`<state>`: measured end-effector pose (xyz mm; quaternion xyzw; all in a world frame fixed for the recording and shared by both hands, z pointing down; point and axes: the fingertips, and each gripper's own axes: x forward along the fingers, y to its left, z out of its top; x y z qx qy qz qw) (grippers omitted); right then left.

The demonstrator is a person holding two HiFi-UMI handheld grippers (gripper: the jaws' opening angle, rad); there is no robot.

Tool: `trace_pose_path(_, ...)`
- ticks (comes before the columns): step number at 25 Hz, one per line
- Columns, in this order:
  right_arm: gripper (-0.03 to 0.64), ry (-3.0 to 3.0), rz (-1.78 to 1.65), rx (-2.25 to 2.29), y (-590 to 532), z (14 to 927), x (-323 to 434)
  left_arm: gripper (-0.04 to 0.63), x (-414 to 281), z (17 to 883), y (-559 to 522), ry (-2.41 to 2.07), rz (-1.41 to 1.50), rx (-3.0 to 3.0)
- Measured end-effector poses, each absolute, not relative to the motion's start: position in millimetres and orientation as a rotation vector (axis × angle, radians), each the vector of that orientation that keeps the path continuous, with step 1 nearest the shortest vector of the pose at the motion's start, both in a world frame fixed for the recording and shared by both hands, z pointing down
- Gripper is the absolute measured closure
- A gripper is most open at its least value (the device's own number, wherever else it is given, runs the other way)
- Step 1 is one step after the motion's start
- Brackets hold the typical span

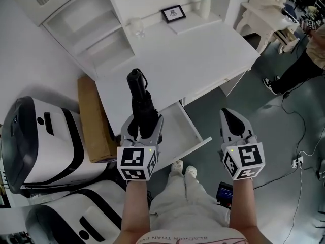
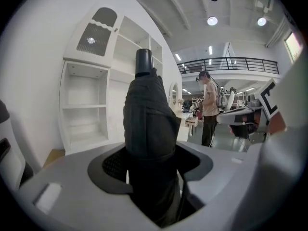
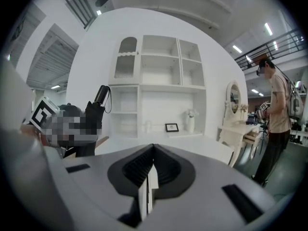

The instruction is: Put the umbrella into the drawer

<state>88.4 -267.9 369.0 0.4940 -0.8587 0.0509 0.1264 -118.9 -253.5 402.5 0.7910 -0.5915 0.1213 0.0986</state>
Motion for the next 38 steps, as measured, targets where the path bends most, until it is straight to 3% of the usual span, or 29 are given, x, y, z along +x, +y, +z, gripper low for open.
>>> trace_pose_path(25,0.609,-2.319,0.562,1.433,-271,478,100,0.325,-88,554,-236,-1.229,0.801,2.138)
trace_pose_path(38,0.609,-2.282,0.615,1.394,-268,500,101,0.325,-87,632,-211,-1.029,1.082,2.02)
